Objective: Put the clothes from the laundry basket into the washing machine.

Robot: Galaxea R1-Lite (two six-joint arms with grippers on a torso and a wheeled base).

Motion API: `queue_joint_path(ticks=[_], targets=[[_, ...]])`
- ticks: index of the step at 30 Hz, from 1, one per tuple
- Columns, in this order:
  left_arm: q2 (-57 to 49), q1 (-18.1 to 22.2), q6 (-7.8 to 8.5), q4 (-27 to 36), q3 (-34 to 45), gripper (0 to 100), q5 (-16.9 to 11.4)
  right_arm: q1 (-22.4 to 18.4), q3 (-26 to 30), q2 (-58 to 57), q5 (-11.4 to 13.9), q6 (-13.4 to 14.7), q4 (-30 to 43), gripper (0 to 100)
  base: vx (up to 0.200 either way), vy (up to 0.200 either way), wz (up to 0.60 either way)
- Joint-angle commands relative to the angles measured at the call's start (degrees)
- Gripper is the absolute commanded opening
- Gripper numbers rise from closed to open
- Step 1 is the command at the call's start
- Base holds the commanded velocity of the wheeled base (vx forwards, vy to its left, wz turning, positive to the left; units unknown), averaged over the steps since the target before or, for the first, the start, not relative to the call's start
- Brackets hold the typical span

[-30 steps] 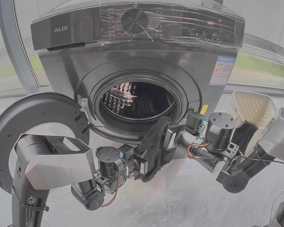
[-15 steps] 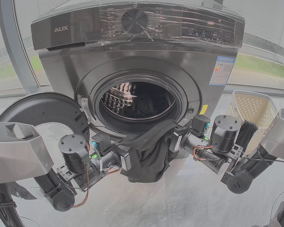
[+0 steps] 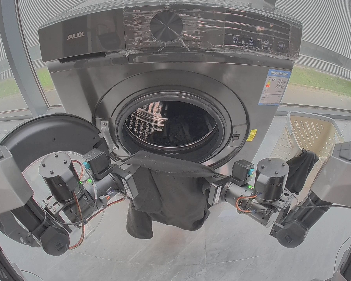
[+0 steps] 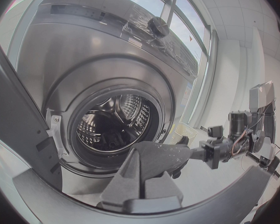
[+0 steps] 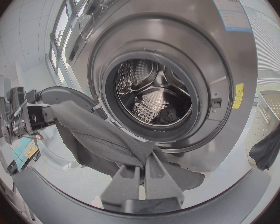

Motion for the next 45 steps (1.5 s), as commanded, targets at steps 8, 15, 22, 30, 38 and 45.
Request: queue_joint_path(ticks=[8, 15, 22, 30, 38, 45], targets=[[-2.21, 0.03, -0.01, -0.19, 0.28, 0, -0.91, -0.7, -1.17, 7.44, 1.65, -0.34, -1.85, 0, 0.0, 0.0, 0.0], [-2.3, -0.15, 0.16, -0.19, 0.36, 0, -0.91, -0.78, -1.26, 9.02, 1.65, -0.96, -1.76, 100, 0.0, 0.0, 0.0], [-2.39, -0.76, 0.07, -0.19, 0.19, 0, -0.91, -0.78, -1.43, 12.71, 1.65, -2.72, -1.85, 100, 0.0, 0.0, 0.0], [-2.47, -1.03, 0.07, -0.19, 0.01, 0, -0.83, -0.17, -1.79, 14.91, 1.65, -3.59, -1.85, 100, 0.0, 0.0, 0.0], [-2.47, -1.03, -0.01, -0.19, -0.08, 0, -0.83, 0.71, -2.23, 17.81, 3.06, -3.86, -4.13, 100, 0.0, 0.0, 0.0], [-2.47, -1.03, 0.07, -0.28, -0.16, 0, -0.74, 0.8, -4.69, 21.33, 3.67, -4.03, -4.57, 100, 0.0, 0.0, 0.0]])
